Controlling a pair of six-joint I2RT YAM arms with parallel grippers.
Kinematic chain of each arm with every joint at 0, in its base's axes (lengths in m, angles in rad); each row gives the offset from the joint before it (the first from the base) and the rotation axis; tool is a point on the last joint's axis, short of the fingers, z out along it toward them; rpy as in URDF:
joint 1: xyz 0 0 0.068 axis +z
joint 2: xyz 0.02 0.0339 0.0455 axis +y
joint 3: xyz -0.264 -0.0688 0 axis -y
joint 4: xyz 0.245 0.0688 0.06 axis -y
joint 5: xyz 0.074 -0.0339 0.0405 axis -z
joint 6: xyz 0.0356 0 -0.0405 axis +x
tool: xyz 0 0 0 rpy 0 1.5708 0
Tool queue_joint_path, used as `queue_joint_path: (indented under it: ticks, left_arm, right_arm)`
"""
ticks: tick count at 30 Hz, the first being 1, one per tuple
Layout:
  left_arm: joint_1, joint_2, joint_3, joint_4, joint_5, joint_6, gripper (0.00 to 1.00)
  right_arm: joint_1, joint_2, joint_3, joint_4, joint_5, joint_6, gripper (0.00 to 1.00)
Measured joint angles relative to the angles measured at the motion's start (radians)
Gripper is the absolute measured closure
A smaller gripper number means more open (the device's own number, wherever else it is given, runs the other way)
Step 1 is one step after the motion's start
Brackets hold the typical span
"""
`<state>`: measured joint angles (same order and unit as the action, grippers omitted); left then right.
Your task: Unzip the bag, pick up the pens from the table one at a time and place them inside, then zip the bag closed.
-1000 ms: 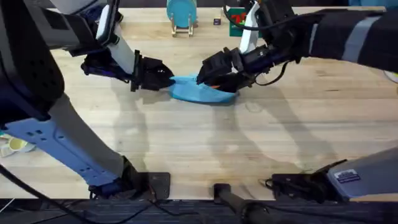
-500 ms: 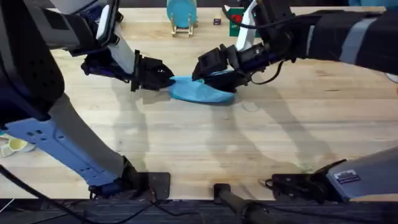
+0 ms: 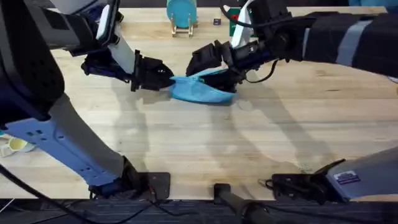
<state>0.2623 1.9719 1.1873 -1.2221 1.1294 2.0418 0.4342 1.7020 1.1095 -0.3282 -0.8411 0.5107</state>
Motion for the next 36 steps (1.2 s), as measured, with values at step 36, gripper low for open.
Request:
queue_joint_path:
  ticks: [36]
  left_arm:
    - [0.001, 0.000, 0.000, 0.000, -0.001, 0.000, 0.959]
  right_arm:
    - [0.015, 0.008, -0.008, 0.365, -0.203, 0.118, 0.005]
